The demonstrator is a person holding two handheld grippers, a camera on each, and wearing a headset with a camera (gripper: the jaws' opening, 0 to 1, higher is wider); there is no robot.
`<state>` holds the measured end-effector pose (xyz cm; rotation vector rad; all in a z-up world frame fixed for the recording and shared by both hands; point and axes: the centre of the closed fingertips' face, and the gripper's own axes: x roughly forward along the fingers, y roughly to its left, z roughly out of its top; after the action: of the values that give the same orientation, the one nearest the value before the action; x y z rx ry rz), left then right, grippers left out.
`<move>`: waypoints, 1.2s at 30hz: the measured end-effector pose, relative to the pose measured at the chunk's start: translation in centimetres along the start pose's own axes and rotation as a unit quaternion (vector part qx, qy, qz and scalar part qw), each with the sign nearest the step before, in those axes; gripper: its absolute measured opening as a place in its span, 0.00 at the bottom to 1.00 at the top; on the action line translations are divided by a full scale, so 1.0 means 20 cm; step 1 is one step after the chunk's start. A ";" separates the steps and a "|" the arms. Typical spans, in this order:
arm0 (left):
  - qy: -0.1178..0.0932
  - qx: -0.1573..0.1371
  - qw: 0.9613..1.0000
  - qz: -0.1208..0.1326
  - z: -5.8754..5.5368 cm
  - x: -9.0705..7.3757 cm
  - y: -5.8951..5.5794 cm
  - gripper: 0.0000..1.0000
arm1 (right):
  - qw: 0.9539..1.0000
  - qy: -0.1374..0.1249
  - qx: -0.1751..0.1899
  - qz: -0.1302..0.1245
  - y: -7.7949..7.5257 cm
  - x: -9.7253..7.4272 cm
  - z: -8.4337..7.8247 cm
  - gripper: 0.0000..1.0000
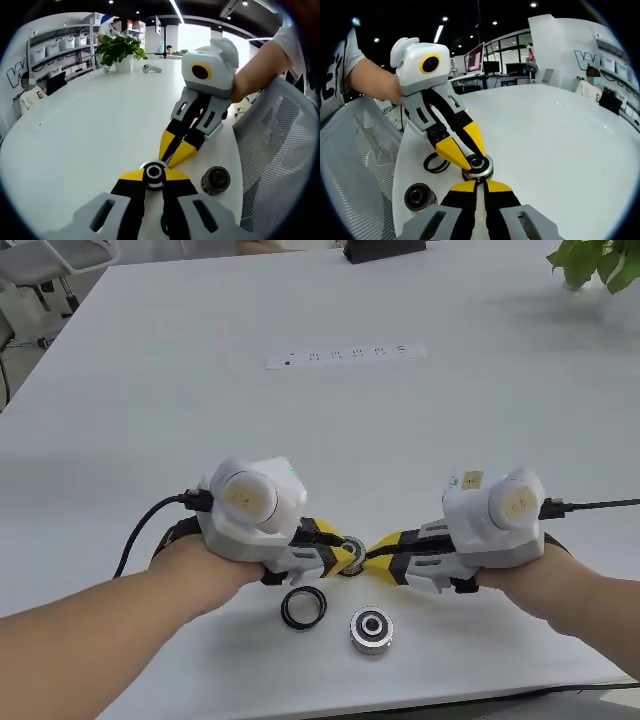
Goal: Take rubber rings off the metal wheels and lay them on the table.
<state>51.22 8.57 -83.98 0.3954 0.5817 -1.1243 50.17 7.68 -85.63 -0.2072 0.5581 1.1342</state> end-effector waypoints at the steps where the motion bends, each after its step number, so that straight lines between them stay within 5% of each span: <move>1: 0.000 -0.001 1.000 0.001 0.00 0.00 0.00 0.07 | 1.000 -0.001 0.006 0.002 0.00 0.00 0.00 0.02; 8: -0.001 -0.002 1.000 0.010 0.00 0.00 0.00 0.07 | 0.999 0.001 0.049 -0.003 -0.01 0.00 0.00 0.00; 17: 0.002 -0.001 1.000 0.020 0.00 0.00 0.00 0.07 | 0.989 -0.018 0.144 -0.008 -0.04 -0.02 0.00 0.00; 28: 0.005 -0.004 1.000 0.031 0.00 0.00 -0.01 0.07 | 0.983 -0.045 0.178 -0.017 -0.04 -0.03 0.06 0.00; 31: 0.005 -0.005 0.999 0.035 0.00 0.00 0.00 0.07 | 0.978 -0.058 0.201 -0.013 -0.03 -0.04 0.08 0.00; 36: 0.005 -0.007 0.999 0.037 0.01 0.00 0.00 0.07 | 0.977 -0.056 0.206 -0.014 -0.03 -0.04 0.09 0.00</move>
<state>51.24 8.40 -83.91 0.4074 0.5802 -1.0467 51.04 7.51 -83.84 0.2054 0.6737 0.9733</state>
